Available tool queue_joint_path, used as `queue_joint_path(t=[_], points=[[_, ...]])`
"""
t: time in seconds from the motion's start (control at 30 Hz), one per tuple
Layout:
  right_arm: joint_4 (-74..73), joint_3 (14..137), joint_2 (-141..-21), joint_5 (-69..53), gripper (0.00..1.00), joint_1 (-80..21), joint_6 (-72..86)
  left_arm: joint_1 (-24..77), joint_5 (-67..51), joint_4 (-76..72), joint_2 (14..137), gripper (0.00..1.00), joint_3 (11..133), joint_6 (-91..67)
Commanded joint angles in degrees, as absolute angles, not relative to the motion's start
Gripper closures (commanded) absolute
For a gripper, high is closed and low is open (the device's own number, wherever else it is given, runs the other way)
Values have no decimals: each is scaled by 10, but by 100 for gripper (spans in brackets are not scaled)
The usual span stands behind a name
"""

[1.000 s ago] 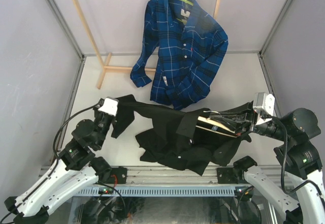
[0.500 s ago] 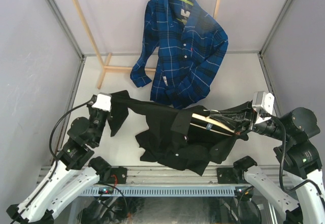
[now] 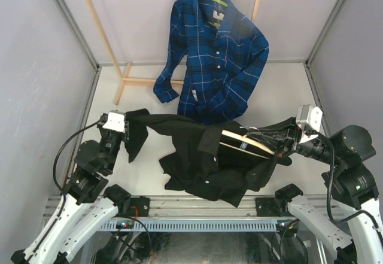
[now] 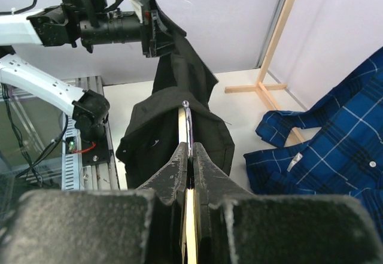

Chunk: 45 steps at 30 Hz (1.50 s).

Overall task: Place the shirt on the hanger
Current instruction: Hang the shirt on the hanger.

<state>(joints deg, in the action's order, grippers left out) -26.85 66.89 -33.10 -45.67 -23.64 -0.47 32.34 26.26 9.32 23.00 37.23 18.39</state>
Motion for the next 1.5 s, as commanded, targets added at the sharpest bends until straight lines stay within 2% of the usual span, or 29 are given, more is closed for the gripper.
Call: queue_joint_path(t=[0.0, 0.07, 0.13, 0.2, 0.3, 0.43, 0.6, 0.73, 0.83, 0.97, 1.23, 1.47], points=[[-229, 692, -348, -404, 100, -233, 15, 316, 147, 90, 208, 42, 394, 182], [-223, 692, -362, -376, 100, -234, 25, 316, 119, 88, 200, 29, 390, 178], [-209, 692, -379, -347, 100, -233, 34, 316, 103, 81, 193, 22, 387, 170], [-185, 691, -395, -299, 100, -234, 45, 317, 101, 76, 189, 18, 384, 152], [-148, 692, -418, -236, 100, -234, 61, 316, 105, 72, 184, 17, 386, 119], [-120, 703, -461, -194, 100, -233, 72, 317, 69, 60, 183, 19, 390, 45], [-96, 725, -507, -222, 100, -233, 80, 336, 9, 36, 212, 21, 384, 0], [-103, 725, -530, -314, 100, -235, 54, 363, -26, 20, 245, 21, 418, 61], [-131, 725, -544, -355, 100, -250, 23, 363, -111, 26, 287, 27, 476, 100], [-160, 725, -550, -334, 100, -314, -20, 364, -252, 33, 346, 37, 523, 115], [-193, 725, -552, -337, 100, -407, -71, 404, -308, 20, 404, 39, 542, 166], [-219, 725, -563, -347, 100, -449, -113, 416, -434, 31, 430, 40, 568, 163]])
